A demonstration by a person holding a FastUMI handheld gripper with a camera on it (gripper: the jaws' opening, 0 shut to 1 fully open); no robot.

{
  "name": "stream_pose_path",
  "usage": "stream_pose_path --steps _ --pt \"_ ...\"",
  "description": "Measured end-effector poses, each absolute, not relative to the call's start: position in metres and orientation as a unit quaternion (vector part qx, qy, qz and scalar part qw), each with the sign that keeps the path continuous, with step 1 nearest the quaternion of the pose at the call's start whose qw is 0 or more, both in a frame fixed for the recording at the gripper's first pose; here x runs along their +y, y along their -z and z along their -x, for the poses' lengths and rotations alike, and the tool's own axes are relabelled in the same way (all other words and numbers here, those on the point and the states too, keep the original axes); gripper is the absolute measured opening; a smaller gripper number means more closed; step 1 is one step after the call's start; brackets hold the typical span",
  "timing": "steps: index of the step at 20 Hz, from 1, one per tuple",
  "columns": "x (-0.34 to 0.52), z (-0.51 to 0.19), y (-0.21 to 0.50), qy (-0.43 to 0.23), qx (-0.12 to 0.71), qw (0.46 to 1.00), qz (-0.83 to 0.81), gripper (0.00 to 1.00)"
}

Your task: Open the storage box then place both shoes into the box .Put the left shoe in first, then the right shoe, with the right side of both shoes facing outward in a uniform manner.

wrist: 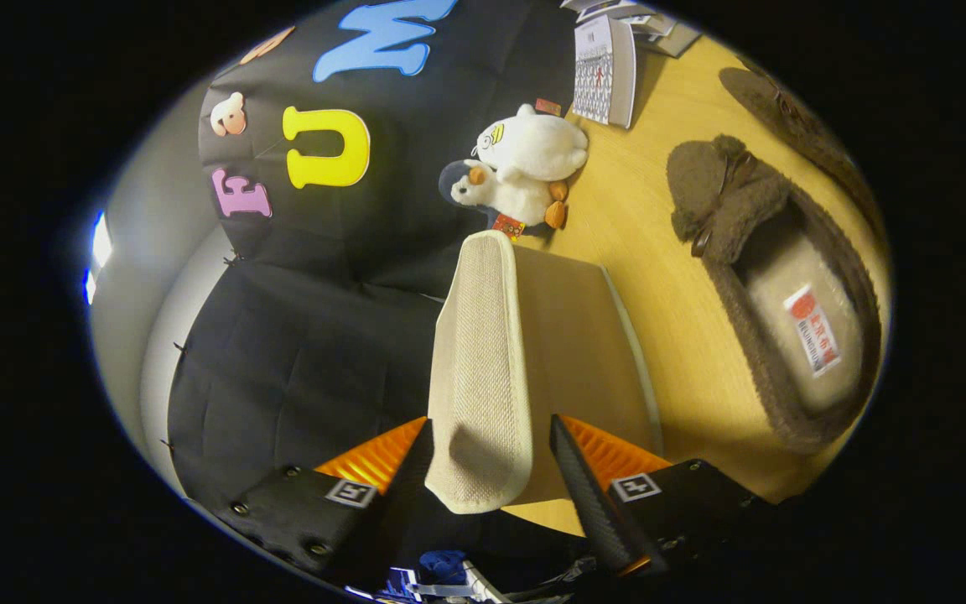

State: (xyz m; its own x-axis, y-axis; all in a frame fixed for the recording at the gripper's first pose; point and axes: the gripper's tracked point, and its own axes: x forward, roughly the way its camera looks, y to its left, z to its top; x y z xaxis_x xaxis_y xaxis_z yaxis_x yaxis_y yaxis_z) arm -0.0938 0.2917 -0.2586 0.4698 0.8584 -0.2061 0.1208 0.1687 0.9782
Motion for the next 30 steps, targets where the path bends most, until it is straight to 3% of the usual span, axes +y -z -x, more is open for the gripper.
stream_pose_path --steps 1,2,6,10,11,18,30 --pt "0.297 0.095 0.256 -0.292 0.433 0.622 -0.584 0.67" --pt "0.298 0.097 0.258 -0.291 0.445 0.611 -0.587 0.66" --pt "0.294 0.084 0.251 -0.269 0.442 0.581 -0.628 0.22" --pt "0.296 0.077 0.244 -0.282 0.423 0.608 -0.611 0.22" --pt "0.283 0.082 0.236 -0.289 0.423 0.610 -0.605 0.00" --pt "0.280 0.078 0.214 -0.305 0.421 0.629 -0.578 0.00" --pt "0.322 0.070 0.096 -0.360 0.374 0.699 -0.493 0.00"
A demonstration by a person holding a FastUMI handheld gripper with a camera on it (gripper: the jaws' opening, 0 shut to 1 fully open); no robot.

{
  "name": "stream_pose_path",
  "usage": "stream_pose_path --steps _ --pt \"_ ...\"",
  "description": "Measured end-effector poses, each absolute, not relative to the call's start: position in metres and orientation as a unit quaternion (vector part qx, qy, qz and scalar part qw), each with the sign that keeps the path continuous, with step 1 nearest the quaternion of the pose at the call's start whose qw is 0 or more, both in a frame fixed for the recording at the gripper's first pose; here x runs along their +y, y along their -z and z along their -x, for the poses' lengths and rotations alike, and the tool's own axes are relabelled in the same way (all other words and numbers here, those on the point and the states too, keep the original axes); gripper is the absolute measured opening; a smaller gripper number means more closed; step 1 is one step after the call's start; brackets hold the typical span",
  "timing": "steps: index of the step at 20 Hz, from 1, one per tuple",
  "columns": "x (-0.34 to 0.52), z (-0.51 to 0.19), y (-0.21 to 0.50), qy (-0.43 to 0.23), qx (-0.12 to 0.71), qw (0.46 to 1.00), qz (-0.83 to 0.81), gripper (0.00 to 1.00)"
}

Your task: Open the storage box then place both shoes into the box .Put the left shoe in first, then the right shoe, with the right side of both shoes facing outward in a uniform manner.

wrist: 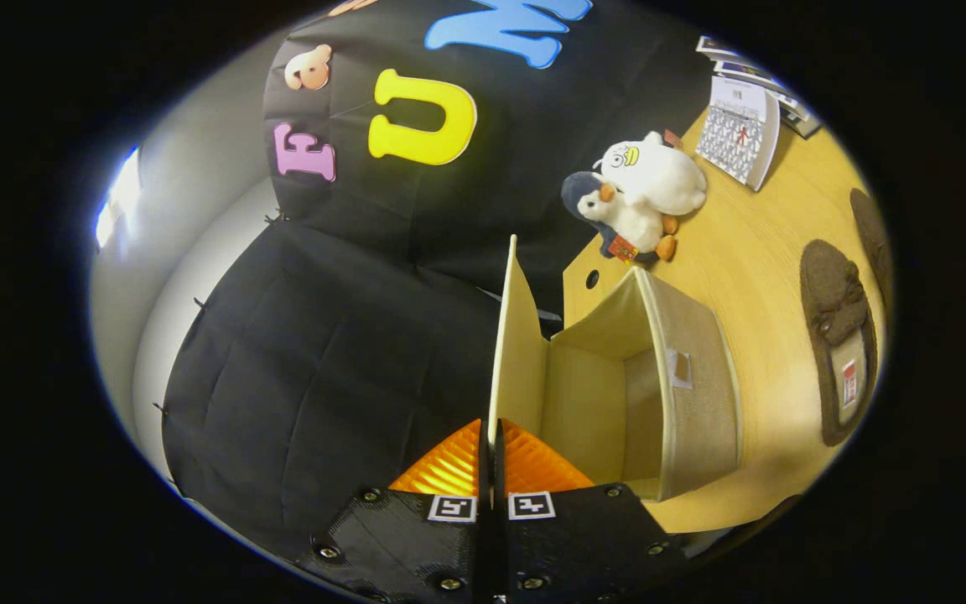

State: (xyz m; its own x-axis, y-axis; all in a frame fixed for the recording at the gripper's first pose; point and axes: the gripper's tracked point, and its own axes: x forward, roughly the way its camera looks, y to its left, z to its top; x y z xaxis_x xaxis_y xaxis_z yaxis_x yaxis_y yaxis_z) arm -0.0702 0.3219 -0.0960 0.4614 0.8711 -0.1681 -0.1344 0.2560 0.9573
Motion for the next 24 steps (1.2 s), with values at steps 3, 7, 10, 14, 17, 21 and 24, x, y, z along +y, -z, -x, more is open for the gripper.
stream_pose_path --steps 3,7,10,14,17,21,24 --pt "0.341 0.073 0.076 -0.364 0.362 0.725 -0.460 0.00" --pt "0.373 0.080 0.052 -0.364 0.345 0.758 -0.417 0.00" --pt "0.399 0.088 0.037 -0.369 0.332 0.780 -0.382 0.00" --pt "0.434 0.096 0.029 -0.379 0.321 0.796 -0.348 0.00" --pt "0.462 0.102 0.026 -0.388 0.316 0.799 -0.333 0.05" --pt "0.489 0.106 0.012 -0.424 0.292 0.805 -0.294 0.21" --pt "0.489 0.110 0.002 -0.444 0.261 0.818 -0.258 0.78"
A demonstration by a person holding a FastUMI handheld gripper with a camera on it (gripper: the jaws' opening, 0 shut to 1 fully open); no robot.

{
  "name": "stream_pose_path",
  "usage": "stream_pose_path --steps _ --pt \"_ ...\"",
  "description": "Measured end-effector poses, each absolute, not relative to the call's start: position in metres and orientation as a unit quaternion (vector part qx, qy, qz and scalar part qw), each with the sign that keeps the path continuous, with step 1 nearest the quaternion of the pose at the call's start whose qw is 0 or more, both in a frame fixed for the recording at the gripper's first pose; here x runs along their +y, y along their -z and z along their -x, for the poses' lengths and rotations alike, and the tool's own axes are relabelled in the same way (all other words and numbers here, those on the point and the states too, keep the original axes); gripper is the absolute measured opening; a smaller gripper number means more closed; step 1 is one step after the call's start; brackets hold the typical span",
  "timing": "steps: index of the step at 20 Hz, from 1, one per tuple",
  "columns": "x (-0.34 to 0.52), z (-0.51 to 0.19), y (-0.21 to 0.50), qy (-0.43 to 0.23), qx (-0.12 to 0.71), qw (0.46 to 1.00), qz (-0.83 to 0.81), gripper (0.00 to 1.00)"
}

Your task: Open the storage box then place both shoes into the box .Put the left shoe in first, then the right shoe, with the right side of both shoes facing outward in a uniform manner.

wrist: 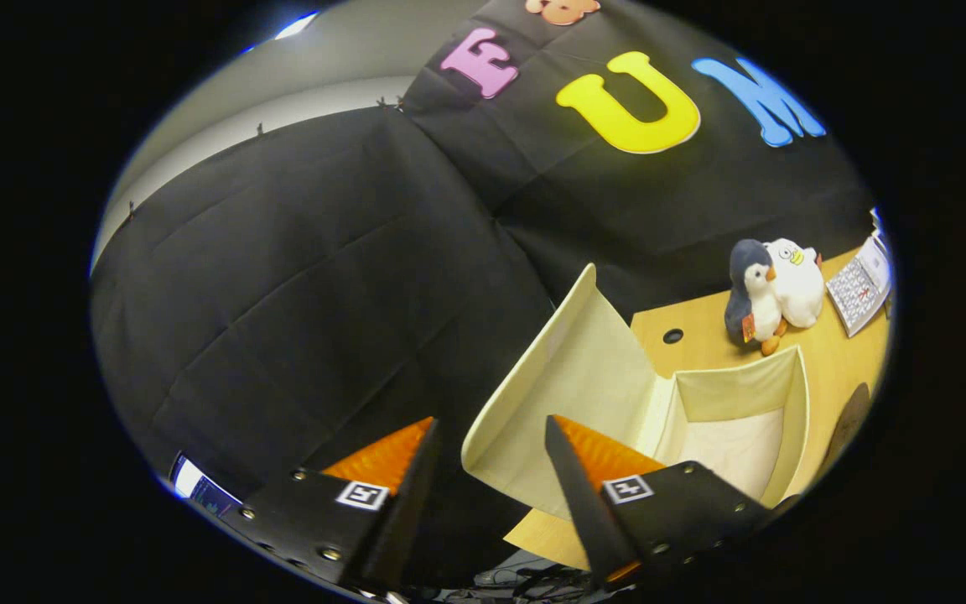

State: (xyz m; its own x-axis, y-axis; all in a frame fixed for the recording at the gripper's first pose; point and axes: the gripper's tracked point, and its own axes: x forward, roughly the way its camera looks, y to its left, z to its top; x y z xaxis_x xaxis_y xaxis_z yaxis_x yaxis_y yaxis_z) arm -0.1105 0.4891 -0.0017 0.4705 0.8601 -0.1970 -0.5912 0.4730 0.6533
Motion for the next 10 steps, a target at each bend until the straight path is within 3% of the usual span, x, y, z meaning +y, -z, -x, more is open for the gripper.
stream_pose_path --steps 1,10 --pt "0.483 0.111 0.001 -0.444 0.253 0.824 -0.246 0.97" --pt "0.398 0.075 0.007 -0.384 0.208 0.874 -0.212 0.97"
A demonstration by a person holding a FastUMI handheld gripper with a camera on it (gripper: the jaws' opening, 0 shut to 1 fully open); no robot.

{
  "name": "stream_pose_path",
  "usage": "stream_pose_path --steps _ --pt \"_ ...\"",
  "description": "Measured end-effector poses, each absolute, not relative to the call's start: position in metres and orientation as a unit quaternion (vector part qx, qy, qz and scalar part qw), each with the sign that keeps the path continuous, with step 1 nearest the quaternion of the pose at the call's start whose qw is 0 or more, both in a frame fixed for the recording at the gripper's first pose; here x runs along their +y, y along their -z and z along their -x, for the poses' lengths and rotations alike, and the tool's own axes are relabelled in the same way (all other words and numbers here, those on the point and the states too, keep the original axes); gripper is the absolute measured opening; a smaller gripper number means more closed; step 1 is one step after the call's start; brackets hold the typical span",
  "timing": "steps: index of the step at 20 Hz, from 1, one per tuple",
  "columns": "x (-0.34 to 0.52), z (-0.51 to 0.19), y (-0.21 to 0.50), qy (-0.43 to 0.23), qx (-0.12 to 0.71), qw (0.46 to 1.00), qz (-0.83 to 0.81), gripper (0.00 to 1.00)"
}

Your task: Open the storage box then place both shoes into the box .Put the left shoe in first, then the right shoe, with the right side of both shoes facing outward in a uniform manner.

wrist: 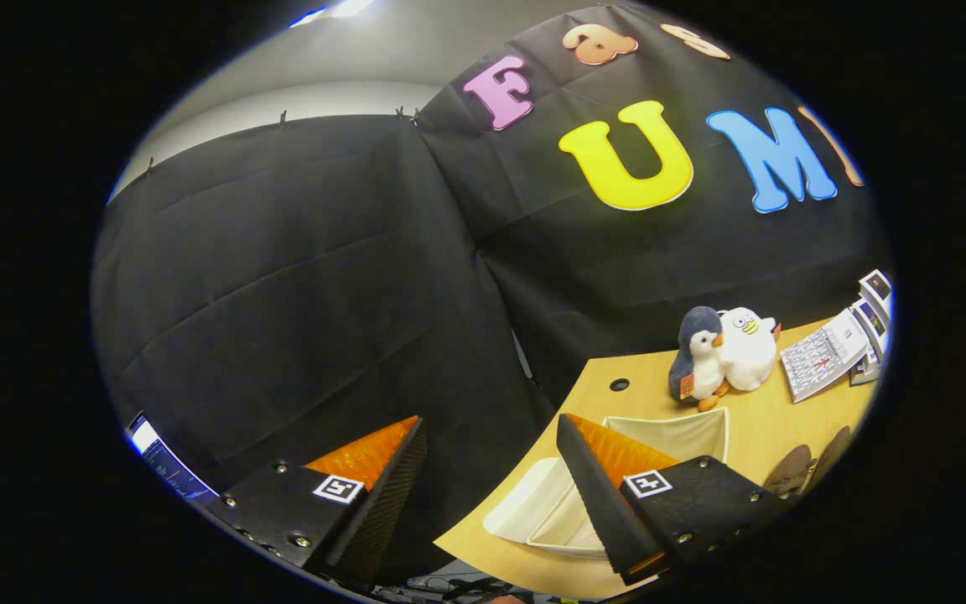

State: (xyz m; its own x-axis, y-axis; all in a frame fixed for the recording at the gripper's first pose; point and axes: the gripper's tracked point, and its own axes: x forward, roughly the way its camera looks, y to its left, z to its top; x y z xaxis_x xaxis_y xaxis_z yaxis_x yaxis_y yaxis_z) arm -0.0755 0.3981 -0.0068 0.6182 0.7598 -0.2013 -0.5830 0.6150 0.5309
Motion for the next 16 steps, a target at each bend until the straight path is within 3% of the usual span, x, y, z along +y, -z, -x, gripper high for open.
stream_pose_path --steps 8,16 --pt "0.260 0.033 0.039 -0.278 0.177 0.933 -0.144 0.97" --pt "0.146 0.011 0.107 -0.190 0.210 0.952 -0.115 0.97"
